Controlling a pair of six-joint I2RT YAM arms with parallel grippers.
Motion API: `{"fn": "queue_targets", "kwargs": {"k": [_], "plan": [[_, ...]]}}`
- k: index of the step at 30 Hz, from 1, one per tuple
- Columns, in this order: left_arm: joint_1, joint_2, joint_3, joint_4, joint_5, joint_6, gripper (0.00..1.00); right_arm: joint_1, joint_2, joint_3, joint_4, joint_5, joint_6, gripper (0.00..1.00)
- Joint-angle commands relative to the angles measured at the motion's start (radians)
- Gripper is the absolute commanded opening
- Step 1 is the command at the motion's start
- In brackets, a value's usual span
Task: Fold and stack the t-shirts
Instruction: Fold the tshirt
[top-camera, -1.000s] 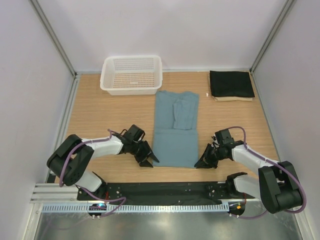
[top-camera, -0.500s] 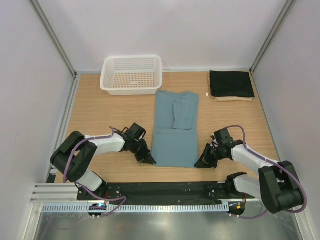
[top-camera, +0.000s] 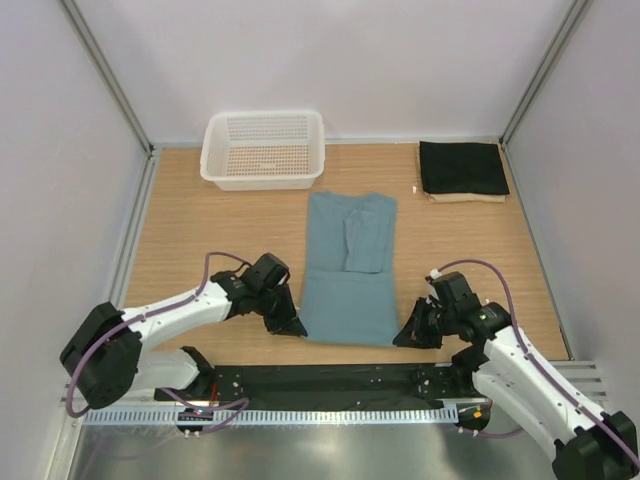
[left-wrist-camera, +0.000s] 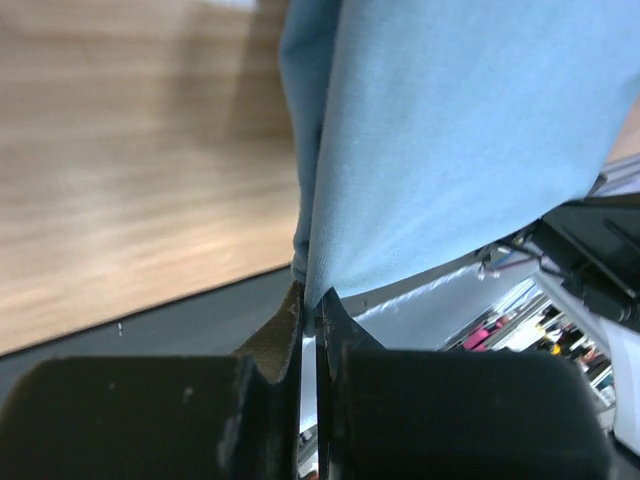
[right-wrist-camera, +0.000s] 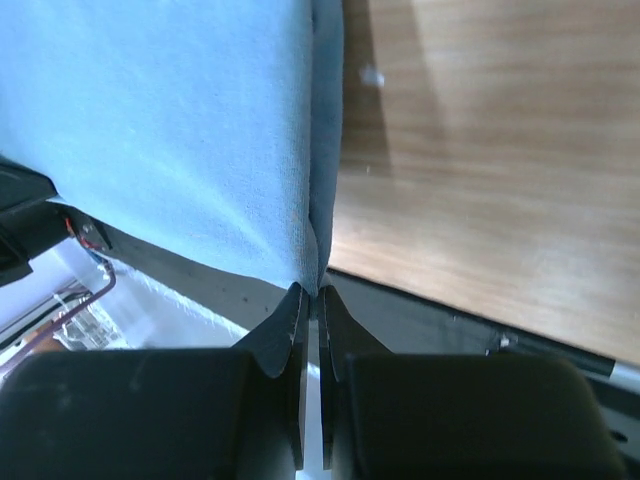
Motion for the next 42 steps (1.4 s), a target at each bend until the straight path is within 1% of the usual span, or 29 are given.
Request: {"fn": "queue_targets", "kwargs": {"k": [1, 4, 7, 9, 11, 12, 13, 14, 15, 16, 17, 21, 22, 23, 24, 27, 28, 29, 31, 34, 35, 37, 39, 42], "plan": [[-0.049, -0.089, -0.015, -0.128, -0.045, -0.021, 0.0, 0.013, -0.09, 0.044, -0.175, 0.015, 0.024, 0.01], [-0.106, -0.167, -0.016, -0.166, -0.06, -0.073, 0.0, 0.015, -0.155, 0.078, -0.269, -0.01, 0.025, 0.02], [-0.135, -0.232, -0.015, -0.203, -0.071, -0.114, 0.0, 0.015, -0.214, 0.111, -0.368, -0.028, 0.03, 0.01], [-0.138, -0.27, -0.018, -0.224, -0.07, -0.141, 0.0, 0.015, -0.231, 0.121, -0.387, -0.048, 0.042, 0.02], [-0.138, -0.289, 0.002, -0.255, -0.096, -0.153, 0.0, 0.016, -0.229, 0.159, -0.369, -0.059, 0.077, 0.01], [-0.138, -0.292, 0.019, -0.269, -0.109, -0.153, 0.0, 0.015, -0.211, 0.183, -0.362, -0.045, 0.077, 0.02], [-0.137, -0.284, 0.058, -0.281, -0.14, -0.145, 0.0, 0.015, -0.188, 0.241, -0.359, -0.027, 0.05, 0.02], [-0.134, -0.274, 0.083, -0.309, -0.148, -0.136, 0.0, 0.015, -0.109, 0.274, -0.361, 0.001, 0.028, 0.01], [-0.129, -0.239, 0.109, -0.318, -0.149, -0.113, 0.0, 0.015, -0.07, 0.306, -0.361, 0.012, 0.01, 0.01], [-0.114, -0.221, 0.153, -0.326, -0.145, -0.102, 0.0, 0.015, -0.027, 0.373, -0.35, 0.016, -0.008, 0.01], [-0.104, -0.203, 0.177, -0.335, -0.136, -0.089, 0.0, 0.015, 0.038, 0.407, -0.346, 0.033, -0.036, 0.01], [-0.031, -0.136, 0.292, -0.367, -0.117, -0.017, 0.0, 0.013, 0.184, 0.544, -0.335, 0.067, -0.094, 0.01], [0.016, -0.11, 0.34, -0.373, -0.111, 0.02, 0.0, 0.012, 0.211, 0.591, -0.336, 0.073, -0.105, 0.01], [0.043, -0.094, 0.364, -0.381, -0.101, 0.04, 0.0, 0.012, 0.243, 0.613, -0.333, 0.078, -0.114, 0.01], [0.098, -0.077, 0.382, -0.378, -0.072, 0.057, 0.0, 0.009, 0.29, 0.633, -0.324, 0.078, -0.131, 0.01], [0.165, 0.03, 0.46, -0.353, 0.0, 0.123, 0.0, -0.008, 0.376, 0.69, -0.281, 0.069, -0.16, 0.01], [0.194, 0.061, 0.508, -0.349, 0.013, 0.151, 0.0, -0.03, 0.434, 0.722, -0.26, 0.061, -0.17, 0.01], [0.207, 0.123, 0.536, -0.356, 0.022, 0.164, 0.0, -0.039, 0.461, 0.743, -0.255, 0.064, -0.177, 0.01], [0.23, 0.171, 0.614, -0.366, 0.025, 0.186, 0.0, -0.079, 0.546, 0.815, -0.249, 0.053, -0.223, 0.01], [0.259, 0.256, 0.701, -0.353, 0.035, 0.212, 0.0, -0.128, 0.628, 0.893, -0.24, 0.012, -0.279, 0.01], [0.267, 0.274, 0.724, -0.35, 0.035, 0.217, 0.0, -0.152, 0.681, 0.918, -0.243, 0.01, -0.294, 0.02], [0.294, 0.338, 0.79, -0.349, 0.06, 0.229, 0.0, -0.186, 0.753, 0.987, -0.261, 0.0, -0.332, 0.01], [0.314, 0.399, 0.861, -0.356, 0.067, 0.243, 0.0, -0.205, 0.79, 1.027, -0.244, -0.022, -0.345, 0.01], [0.334, 0.452, 0.918, -0.362, 0.079, 0.255, 0.0, -0.228, 0.87, 1.067, -0.234, -0.048, -0.369, 0.01]]}}
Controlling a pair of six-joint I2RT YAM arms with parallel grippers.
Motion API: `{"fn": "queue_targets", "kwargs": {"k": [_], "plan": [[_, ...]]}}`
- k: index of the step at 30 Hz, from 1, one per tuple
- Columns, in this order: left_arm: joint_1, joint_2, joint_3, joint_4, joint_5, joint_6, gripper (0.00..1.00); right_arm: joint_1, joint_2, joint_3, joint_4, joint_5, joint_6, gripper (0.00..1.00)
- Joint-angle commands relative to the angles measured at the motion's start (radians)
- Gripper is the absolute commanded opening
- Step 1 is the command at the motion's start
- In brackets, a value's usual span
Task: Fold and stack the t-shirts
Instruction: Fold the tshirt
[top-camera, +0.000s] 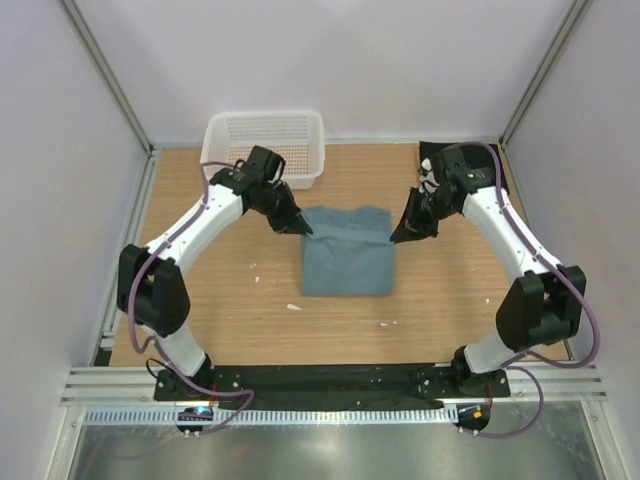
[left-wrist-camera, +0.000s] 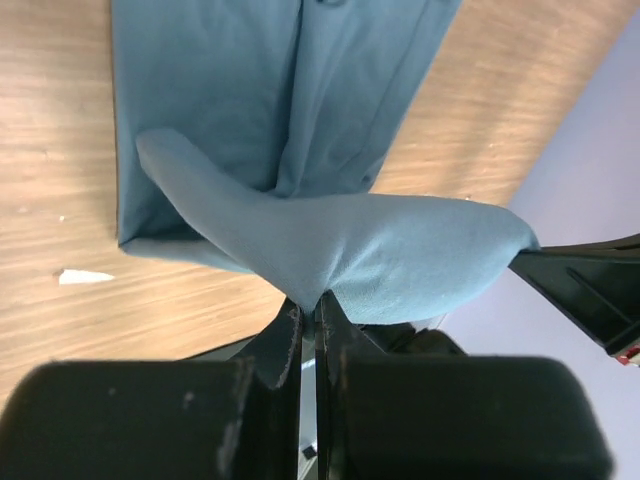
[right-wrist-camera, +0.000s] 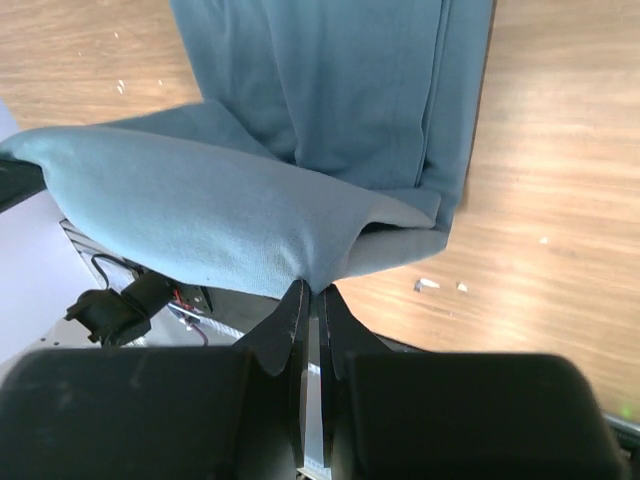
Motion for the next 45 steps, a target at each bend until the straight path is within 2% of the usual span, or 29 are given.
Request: {"fn": "queue_targets", "kwargs": {"k": [1, 15, 17, 18, 19, 20, 22, 24, 25, 27, 28, 30, 31, 33, 34, 36, 40, 45], "plan": [[0.039, 0.066, 0.102, -0.008, 0.045, 0.049, 0.0, -0.024, 0.062, 0.094, 0.026, -0.056, -0.069, 0.01], [0.121, 0.394, 0.383, -0.025, 0.091, 0.093, 0.01, -0.087, 0.395, 0.378, 0.093, -0.101, -0.066, 0.02], [0.124, 0.431, 0.448, -0.02, 0.049, 0.095, 0.15, -0.107, 0.44, 0.389, 0.162, -0.075, -0.052, 0.04], [0.128, 0.482, 0.478, -0.022, 0.043, 0.104, 0.26, -0.118, 0.465, 0.387, 0.203, -0.046, -0.049, 0.07], [0.129, 0.507, 0.576, -0.061, 0.011, 0.116, 0.36, -0.129, 0.491, 0.392, 0.283, -0.017, -0.051, 0.18], [0.125, 0.534, 0.63, -0.086, -0.098, 0.141, 0.45, -0.139, 0.519, 0.4, 0.315, 0.011, -0.064, 0.29], [0.127, 0.595, 0.794, -0.2, -0.153, 0.196, 0.48, -0.159, 0.605, 0.482, 0.305, 0.061, -0.096, 0.34], [0.121, 0.588, 0.863, -0.255, -0.22, 0.255, 0.48, -0.162, 0.661, 0.563, 0.232, 0.107, -0.144, 0.43], [0.118, 0.52, 0.833, -0.235, -0.248, 0.268, 0.5, -0.161, 0.663, 0.59, 0.198, 0.117, -0.161, 0.5], [0.109, 0.42, 0.715, -0.165, -0.238, 0.282, 0.51, -0.162, 0.659, 0.596, 0.156, 0.118, -0.184, 0.52], [0.109, 0.374, 0.567, -0.088, -0.224, 0.28, 0.52, -0.161, 0.646, 0.575, 0.121, 0.111, -0.198, 0.52], [0.098, 0.259, 0.426, -0.025, -0.163, 0.288, 0.56, -0.158, 0.611, 0.5, 0.138, 0.066, -0.193, 0.56], [0.093, 0.236, 0.312, 0.013, -0.146, 0.296, 0.6, -0.153, 0.564, 0.389, 0.202, -0.013, -0.189, 0.57], [0.08, 0.196, 0.176, 0.049, -0.089, 0.322, 0.61, -0.149, 0.504, 0.27, 0.282, -0.043, -0.166, 0.64], [0.075, 0.189, 0.14, 0.085, -0.042, 0.329, 0.62, -0.149, 0.449, 0.157, 0.379, -0.084, -0.132, 0.66], [0.058, 0.168, 0.04, 0.141, -0.021, 0.342, 0.62, -0.147, 0.415, 0.069, 0.479, -0.118, -0.1, 0.69], [0.047, 0.168, -0.07, 0.315, 0.019, 0.322, 0.63, -0.139, 0.358, -0.103, 0.582, -0.159, -0.057, 0.7], [0.018, 0.246, -0.083, 0.376, 0.008, 0.351, 0.63, -0.11, 0.359, -0.152, 0.587, -0.142, -0.086, 0.7]]}}
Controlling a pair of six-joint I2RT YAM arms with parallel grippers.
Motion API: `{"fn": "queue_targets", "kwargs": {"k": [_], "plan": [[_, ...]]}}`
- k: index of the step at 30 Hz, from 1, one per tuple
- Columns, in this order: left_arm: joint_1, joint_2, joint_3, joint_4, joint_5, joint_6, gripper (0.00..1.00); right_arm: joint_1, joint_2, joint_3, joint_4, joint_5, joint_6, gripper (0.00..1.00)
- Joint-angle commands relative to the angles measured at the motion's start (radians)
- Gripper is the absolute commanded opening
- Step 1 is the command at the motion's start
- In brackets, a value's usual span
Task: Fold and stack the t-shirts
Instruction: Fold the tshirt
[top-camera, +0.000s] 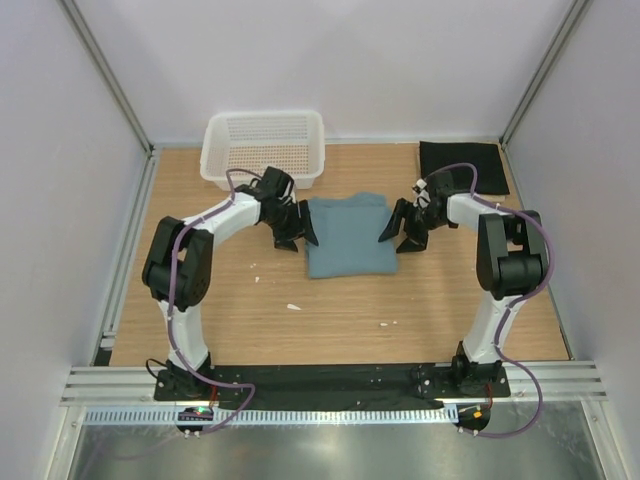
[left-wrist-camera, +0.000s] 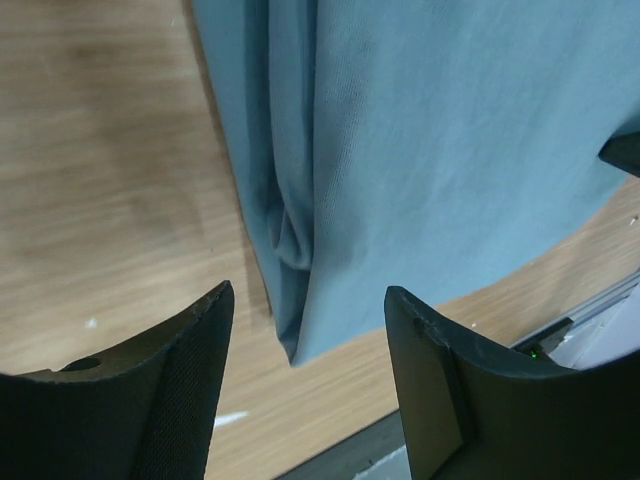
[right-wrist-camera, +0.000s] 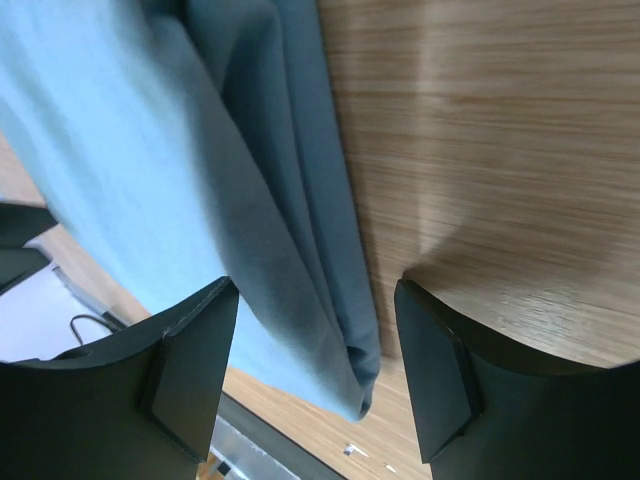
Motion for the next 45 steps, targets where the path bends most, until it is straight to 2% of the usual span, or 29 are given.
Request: {"fn": "queue_targets", "kwargs": {"k": [1, 4, 7, 9, 10, 14, 17, 19, 20, 21, 22, 23, 24, 25, 28, 29, 33, 34, 36, 40, 45], "plan": [[-0.022, 0.027, 0.013, 0.153, 0.016, 0.055, 0.63, 0.021, -0.048, -0.016, 0.087, -0.018, -0.011, 0.7], [-0.033, 0.06, 0.018, 0.186, 0.02, 0.066, 0.61, 0.033, -0.04, -0.037, 0.095, -0.009, -0.028, 0.68], [-0.039, 0.088, 0.019, 0.186, 0.055, 0.04, 0.56, 0.05, -0.032, -0.052, 0.087, -0.004, -0.04, 0.59], [-0.05, 0.087, -0.01, 0.186, 0.072, 0.025, 0.5, 0.068, -0.041, -0.078, 0.092, -0.006, -0.035, 0.52], [-0.054, 0.071, -0.023, 0.184, 0.072, 0.014, 0.43, 0.072, -0.057, -0.091, 0.093, -0.006, -0.031, 0.44], [-0.086, 0.004, -0.149, 0.193, 0.075, -0.018, 0.28, 0.096, -0.12, -0.18, 0.096, -0.013, 0.009, 0.24], [-0.111, -0.057, -0.227, 0.201, 0.086, -0.049, 0.19, 0.133, -0.219, -0.278, 0.092, -0.017, 0.044, 0.21], [-0.123, -0.14, -0.316, 0.204, 0.088, -0.073, 0.15, 0.153, -0.282, -0.351, 0.058, 0.002, 0.076, 0.22], [-0.138, -0.172, -0.347, 0.204, 0.088, -0.086, 0.14, 0.165, -0.364, -0.379, 0.044, 0.013, 0.098, 0.25], [-0.145, -0.241, -0.408, 0.204, 0.091, -0.112, 0.15, 0.168, -0.406, -0.41, 0.029, 0.008, 0.119, 0.27], [-0.148, -0.277, -0.437, 0.203, 0.092, -0.121, 0.21, 0.173, -0.458, -0.472, 0.024, -0.001, 0.138, 0.31], [-0.151, -0.309, -0.462, 0.196, 0.086, -0.126, 0.3, 0.174, -0.504, -0.503, 0.015, -0.009, 0.179, 0.42], [-0.151, -0.379, -0.485, 0.157, 0.072, -0.124, 0.42, 0.174, -0.594, -0.54, -0.011, -0.01, 0.189, 0.48], [-0.149, -0.404, -0.485, 0.135, 0.062, -0.115, 0.46, 0.174, -0.632, -0.543, -0.034, -0.004, 0.193, 0.59], [-0.142, -0.473, -0.435, 0.054, 0.016, -0.051, 0.58, 0.161, -0.704, -0.493, -0.123, 0.081, 0.132, 0.76], [-0.133, -0.473, -0.386, 0.034, 0.003, -0.029, 0.6, 0.151, -0.7, -0.473, -0.135, 0.095, 0.103, 0.77], [-0.111, -0.397, -0.266, 0.021, -0.011, 0.077, 0.62, 0.113, -0.556, -0.352, -0.128, 0.117, -0.052, 0.73], [-0.109, -0.371, -0.242, 0.023, -0.012, 0.116, 0.61, 0.111, -0.533, -0.332, -0.12, 0.117, -0.07, 0.67], [-0.109, -0.286, -0.165, 0.008, -0.021, 0.153, 0.57, 0.111, -0.488, -0.292, -0.083, 0.115, -0.089, 0.61], [-0.108, -0.173, -0.064, -0.026, -0.052, 0.209, 0.56, 0.111, -0.381, -0.231, -0.051, 0.048, -0.106, 0.44], [-0.106, -0.07, 0.009, -0.052, -0.067, 0.258, 0.58, 0.11, -0.302, -0.18, -0.04, 0.048, -0.132, 0.44]]}}
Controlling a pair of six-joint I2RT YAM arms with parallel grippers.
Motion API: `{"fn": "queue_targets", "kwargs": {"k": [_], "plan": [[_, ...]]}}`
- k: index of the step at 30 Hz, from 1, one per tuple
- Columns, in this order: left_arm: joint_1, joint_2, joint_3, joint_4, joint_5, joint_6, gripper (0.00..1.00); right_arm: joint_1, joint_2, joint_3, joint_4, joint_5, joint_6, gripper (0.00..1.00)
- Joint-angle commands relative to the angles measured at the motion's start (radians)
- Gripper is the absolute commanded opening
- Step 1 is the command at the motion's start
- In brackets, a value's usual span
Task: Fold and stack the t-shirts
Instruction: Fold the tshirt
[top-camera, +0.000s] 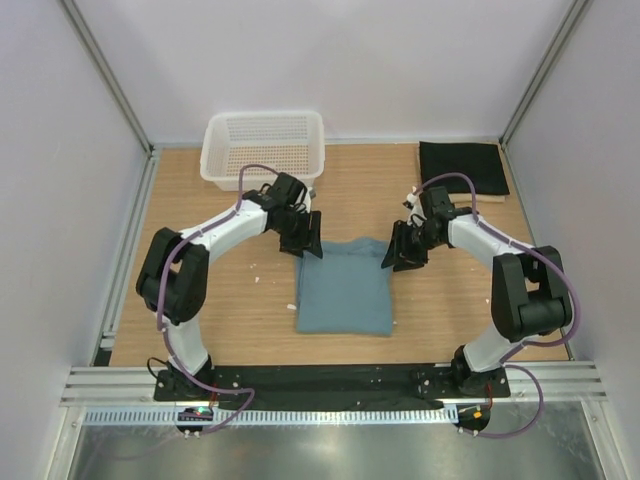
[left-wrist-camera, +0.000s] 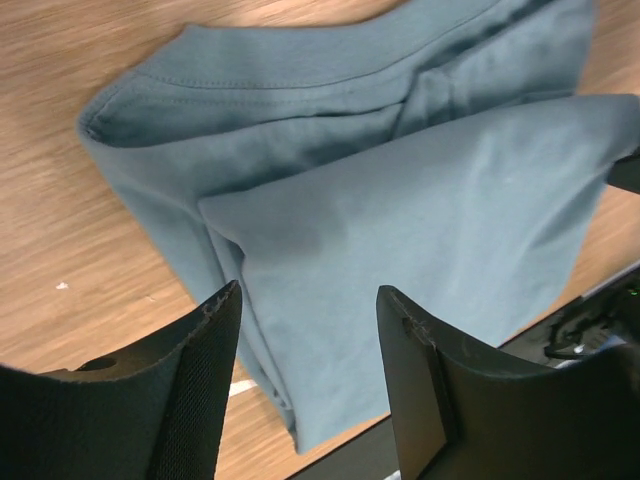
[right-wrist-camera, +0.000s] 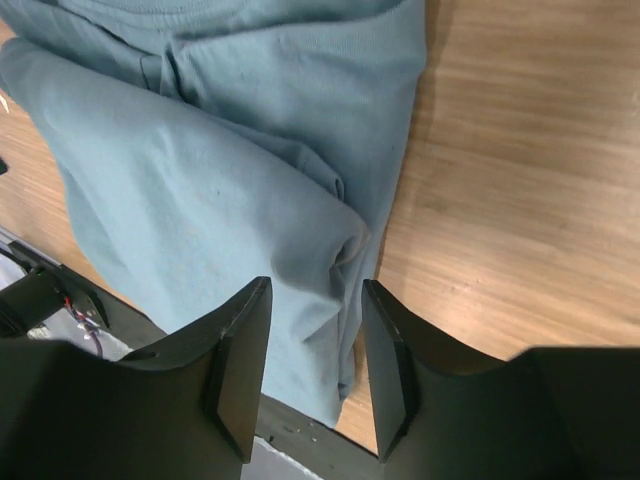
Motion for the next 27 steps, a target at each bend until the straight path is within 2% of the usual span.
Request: {"fn": "queue_targets", "kwargs": {"k": [1, 8, 14, 16, 19, 20, 21, 23, 25, 27], "plan": [[0.004, 0.032, 0.058, -0.05, -0.029, 0.077, 0.58, -0.001, 0.024, 0.063, 0.027, -0.02, -0.049, 0.48], [0.004, 0.104, 0.1, -0.072, -0.045, 0.094, 0.6, -0.001, 0.082, 0.08, 0.05, -0.06, -0.043, 0.51], [0.004, 0.163, 0.126, -0.064, -0.018, 0.091, 0.56, 0.0, 0.113, 0.095, 0.061, -0.063, -0.036, 0.45], [0.006, 0.173, 0.139, -0.064, -0.012, 0.094, 0.52, -0.001, 0.127, 0.107, 0.056, -0.063, -0.037, 0.39], [0.007, 0.183, 0.155, -0.063, -0.008, 0.094, 0.37, -0.001, 0.136, 0.132, 0.044, -0.066, -0.034, 0.24], [0.007, 0.175, 0.156, -0.059, -0.009, 0.094, 0.25, 0.0, 0.136, 0.143, 0.033, -0.069, -0.034, 0.21], [0.007, 0.171, 0.159, -0.059, -0.011, 0.091, 0.19, 0.0, 0.131, 0.146, 0.026, -0.069, -0.034, 0.14], [0.007, 0.154, 0.164, -0.063, -0.005, 0.076, 0.06, 0.005, 0.101, 0.149, -0.007, -0.057, -0.031, 0.1], [0.007, 0.112, 0.149, -0.059, 0.012, 0.059, 0.01, 0.008, 0.07, 0.147, -0.03, -0.049, -0.031, 0.04], [0.004, 0.047, 0.124, -0.058, 0.017, 0.028, 0.0, 0.025, 0.004, 0.127, -0.051, -0.035, -0.02, 0.02]]}}
